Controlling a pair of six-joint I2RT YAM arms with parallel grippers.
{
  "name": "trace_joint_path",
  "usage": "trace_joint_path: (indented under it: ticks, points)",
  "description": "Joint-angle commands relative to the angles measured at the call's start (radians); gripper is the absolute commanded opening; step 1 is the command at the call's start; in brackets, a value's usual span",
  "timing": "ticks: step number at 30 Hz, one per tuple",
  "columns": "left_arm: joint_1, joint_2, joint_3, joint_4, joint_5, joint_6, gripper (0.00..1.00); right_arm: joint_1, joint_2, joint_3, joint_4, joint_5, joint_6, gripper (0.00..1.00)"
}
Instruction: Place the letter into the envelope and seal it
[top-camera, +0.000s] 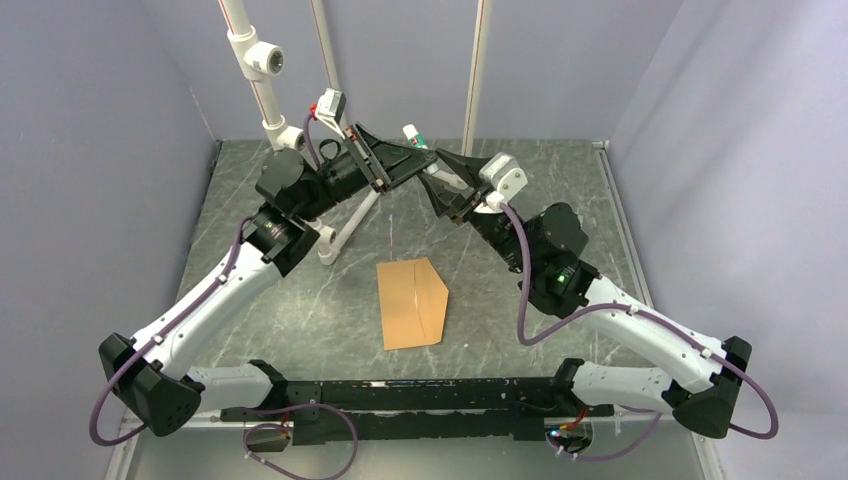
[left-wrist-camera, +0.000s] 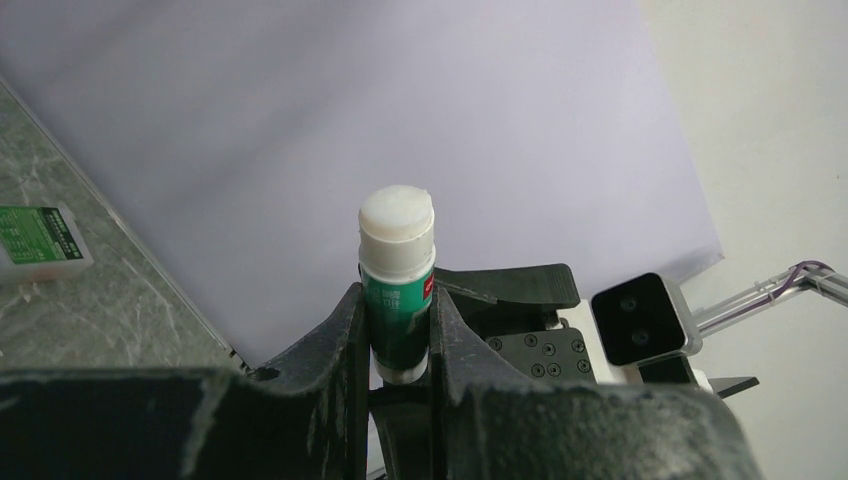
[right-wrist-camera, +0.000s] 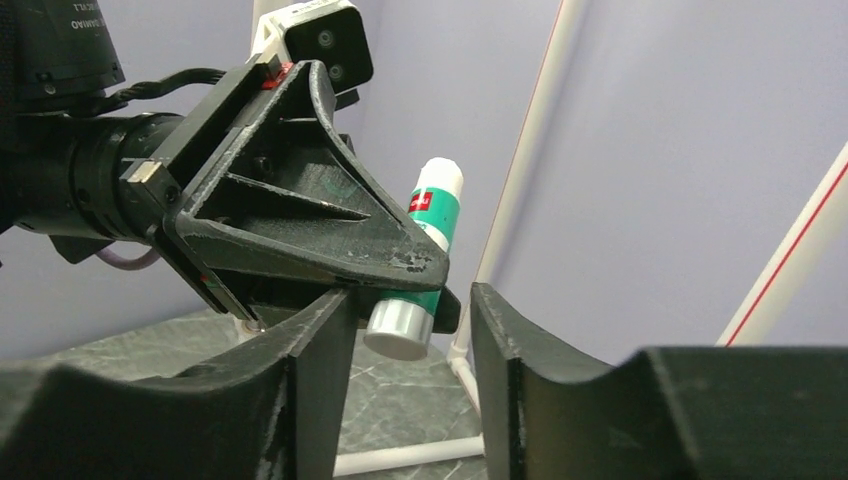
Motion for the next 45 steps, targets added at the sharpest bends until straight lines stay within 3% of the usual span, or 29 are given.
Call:
trace_joint_path:
  ticks: [1,5,10,13,17,21,24,28,30,33,36,45]
  points:
    - [-0.004,-0.016,-0.015,0.064,0.032,0.008,0.02,0.004,0.014,0.034,0.04,0.044,0.023,0.44]
    - [-0.005,-0.018,-0.02,0.102,0.046,0.004,0.02,0.004,0.026,0.039,0.042,0.065,0.022,0.35]
    - [-0.004,-0.011,-0.042,0.218,0.11,0.002,0.13,0.004,0.011,0.01,0.095,0.091,0.018,0.0]
    - [-0.005,-0.022,-0.027,0.159,0.13,0.067,0.31,0.003,-0.014,0.011,0.06,0.059,0.028,0.0]
    - [-0.005,-0.061,-0.006,-0.002,0.094,0.183,0.74,0.001,-0.056,0.037,-0.059,0.024,0.048,0.0]
    - [0.002,-0.093,0.023,-0.136,0.056,0.275,0.92,-0.003,-0.107,0.044,-0.15,-0.02,0.094,0.0]
    - [0.019,-0.085,0.067,-0.187,0.125,0.321,0.93,-0.01,-0.139,0.058,-0.254,-0.067,0.115,0.0]
    - [0.043,-0.012,0.183,-0.34,0.412,0.418,0.93,-0.017,-0.161,0.085,-0.374,-0.142,0.129,0.0]
    - [0.048,0.007,0.211,-0.398,0.447,0.423,0.93,-0.021,-0.17,0.097,-0.419,-0.164,0.138,0.0]
    - [0.056,0.01,0.181,-0.336,0.496,0.362,0.93,-0.025,-0.193,0.098,-0.462,-0.193,0.154,0.0]
    - [0.062,0.021,0.164,-0.254,0.552,0.298,0.86,-0.027,-0.202,0.106,-0.509,-0.219,0.15,0.0]
    - [0.103,0.044,0.211,-0.231,0.696,0.203,0.62,-0.031,-0.206,0.138,-0.605,-0.249,0.104,0.0]
